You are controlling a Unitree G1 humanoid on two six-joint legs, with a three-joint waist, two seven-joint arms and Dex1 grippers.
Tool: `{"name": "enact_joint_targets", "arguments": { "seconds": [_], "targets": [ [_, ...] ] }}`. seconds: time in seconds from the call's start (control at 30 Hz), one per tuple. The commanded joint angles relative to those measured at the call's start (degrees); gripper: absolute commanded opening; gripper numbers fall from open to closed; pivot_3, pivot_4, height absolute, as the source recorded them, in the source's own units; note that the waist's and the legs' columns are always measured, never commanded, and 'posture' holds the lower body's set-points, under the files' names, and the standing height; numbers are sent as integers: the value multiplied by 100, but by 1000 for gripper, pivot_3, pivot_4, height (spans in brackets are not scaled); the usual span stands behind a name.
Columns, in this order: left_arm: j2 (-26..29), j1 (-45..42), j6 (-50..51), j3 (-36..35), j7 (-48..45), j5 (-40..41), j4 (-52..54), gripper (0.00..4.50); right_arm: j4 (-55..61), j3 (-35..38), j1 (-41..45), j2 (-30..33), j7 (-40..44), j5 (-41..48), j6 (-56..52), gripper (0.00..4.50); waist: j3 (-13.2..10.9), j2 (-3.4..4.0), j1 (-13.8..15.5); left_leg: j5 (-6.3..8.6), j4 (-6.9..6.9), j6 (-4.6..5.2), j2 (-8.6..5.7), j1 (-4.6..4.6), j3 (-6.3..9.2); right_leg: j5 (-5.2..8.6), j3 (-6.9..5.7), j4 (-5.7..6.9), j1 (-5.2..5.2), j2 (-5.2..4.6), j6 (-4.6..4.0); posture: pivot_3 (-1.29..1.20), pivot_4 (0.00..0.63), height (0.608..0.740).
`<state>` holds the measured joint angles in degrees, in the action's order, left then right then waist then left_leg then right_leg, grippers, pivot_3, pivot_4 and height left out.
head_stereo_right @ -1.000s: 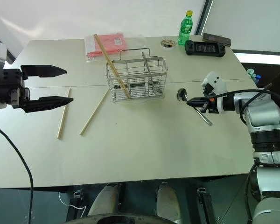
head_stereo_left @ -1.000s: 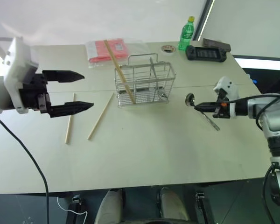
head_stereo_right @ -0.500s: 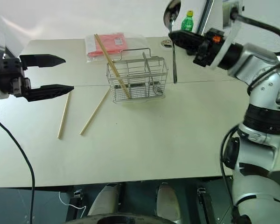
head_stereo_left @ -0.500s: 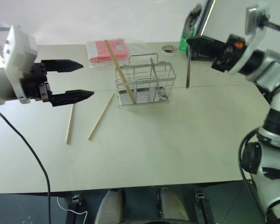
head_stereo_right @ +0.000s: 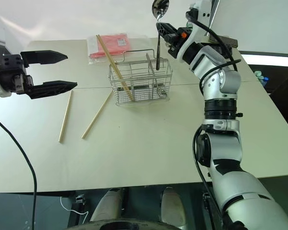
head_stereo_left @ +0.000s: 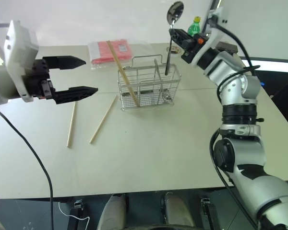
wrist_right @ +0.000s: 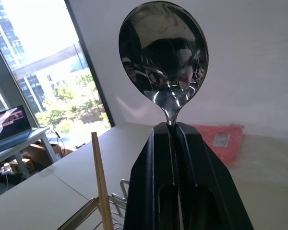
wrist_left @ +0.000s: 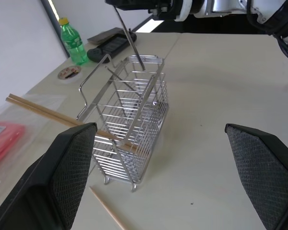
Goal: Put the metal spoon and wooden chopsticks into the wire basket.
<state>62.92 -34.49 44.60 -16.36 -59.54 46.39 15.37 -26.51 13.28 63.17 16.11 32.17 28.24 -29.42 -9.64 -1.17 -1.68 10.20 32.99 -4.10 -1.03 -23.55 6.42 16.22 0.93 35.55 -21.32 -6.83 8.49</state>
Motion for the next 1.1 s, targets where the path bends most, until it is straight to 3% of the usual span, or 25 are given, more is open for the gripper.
{"name": "enact_joint_targets", "arguments": {
  "seconds": [0.03, 0.53, 0.63, 0.83, 1.03, 1.1],
  "targets": [
    [41, -56, 29, -125, 57, 59, 169, 4500, -203, -59, 199, -59, 52, -180, 555, 44, 0, 0, -24, 0, 0, 0, 0, 0, 0, 0, 0, 0, 0, 0, 0, 0, 150, 721],
    [36, -264, 105, -94, 104, 102, 133, 4500, -509, -297, -519, -396, -225, -689, 1234, 44, 0, 0, -91, 0, 0, 0, 2, 3, 3, 1, 2, 29, -10, 3, 0, 0, 150, 721],
    [5, -314, 87, -57, 102, 77, 104, 4500, -578, -242, -519, -386, -387, -696, 1215, 858, 0, 0, -92, -1, 1, -1, 2, 4, 3, 1, 2, 28, -8, 3, 0, 0, 150, 721],
    [-42, -345, 20, -23, 78, 8, 28, 4500, -493, -210, -487, -303, -512, -695, 1177, 3824, 0, 0, -97, -1, 0, -1, 2, 5, 3, 2, 2, 29, -9, 3, 0, 0, 150, 721],
    [-54, -238, -24, -54, 97, -75, -9, 4500, 56, -209, -409, 48, -307, -587, 846, 3824, 0, 0, -83, -1, 0, -1, 2, 5, 3, 2, 2, 29, -8, 3, 0, 0, 150, 721],
    [-18, -131, -23, -144, 126, -143, -90, 4500, 662, -408, -443, 487, 264, -512, 519, 3824, -4, 5, -83, -1, 0, -1, 2, 5, 3, 2, 2, 27, -7, 3, 0, 0, 150, 721]
  ]
}}
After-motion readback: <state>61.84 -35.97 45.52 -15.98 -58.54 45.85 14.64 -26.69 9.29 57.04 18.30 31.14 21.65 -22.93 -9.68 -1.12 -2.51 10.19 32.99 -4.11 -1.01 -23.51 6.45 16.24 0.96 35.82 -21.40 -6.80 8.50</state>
